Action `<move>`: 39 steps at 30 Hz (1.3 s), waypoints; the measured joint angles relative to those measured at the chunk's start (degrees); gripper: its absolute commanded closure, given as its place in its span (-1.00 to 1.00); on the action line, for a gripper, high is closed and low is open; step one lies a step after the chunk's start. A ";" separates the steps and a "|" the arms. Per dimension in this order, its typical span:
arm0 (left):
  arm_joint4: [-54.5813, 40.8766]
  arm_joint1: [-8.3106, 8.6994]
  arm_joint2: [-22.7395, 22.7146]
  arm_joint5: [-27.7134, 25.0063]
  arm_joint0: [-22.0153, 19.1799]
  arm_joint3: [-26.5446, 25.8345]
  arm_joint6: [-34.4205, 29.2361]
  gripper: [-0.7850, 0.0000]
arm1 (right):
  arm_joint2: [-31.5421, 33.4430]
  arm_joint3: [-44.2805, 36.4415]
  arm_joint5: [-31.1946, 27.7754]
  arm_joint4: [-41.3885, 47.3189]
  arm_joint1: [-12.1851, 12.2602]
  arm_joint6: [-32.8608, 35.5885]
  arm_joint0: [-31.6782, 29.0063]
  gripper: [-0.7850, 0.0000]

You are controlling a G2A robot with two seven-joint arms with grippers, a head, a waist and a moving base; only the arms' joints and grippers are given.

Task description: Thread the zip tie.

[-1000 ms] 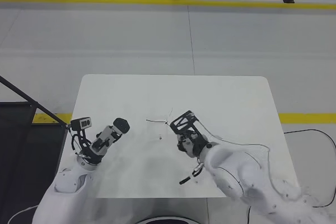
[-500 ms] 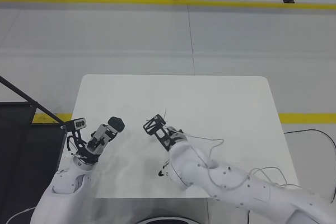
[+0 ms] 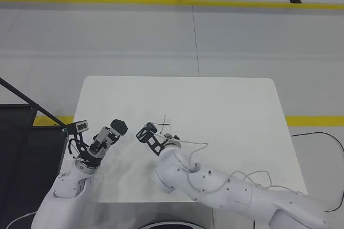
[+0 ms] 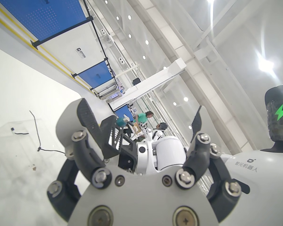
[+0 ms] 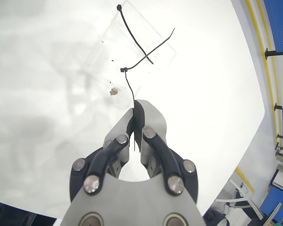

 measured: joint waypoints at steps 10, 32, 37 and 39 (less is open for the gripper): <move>0.00 0.00 0.00 0.00 0.00 0.00 0.00 -1.00 | 3.36 -1.20 -3.86 -5.01 -0.88 0.58 -3.96 0.66; 0.00 0.00 0.00 0.00 0.00 0.00 0.00 -1.00 | 17.03 -13.84 -8.32 -11.46 -0.28 -6.09 -16.19 -1.00; 0.00 0.00 0.00 0.00 0.00 0.00 0.00 -1.00 | 24.53 -21.19 -10.75 -10.89 1.65 -11.61 -23.44 -1.00; 0.00 0.00 0.00 0.00 0.00 0.00 0.00 -1.00 | 27.72 -24.28 -12.49 -10.87 2.54 -14.61 -27.00 -1.00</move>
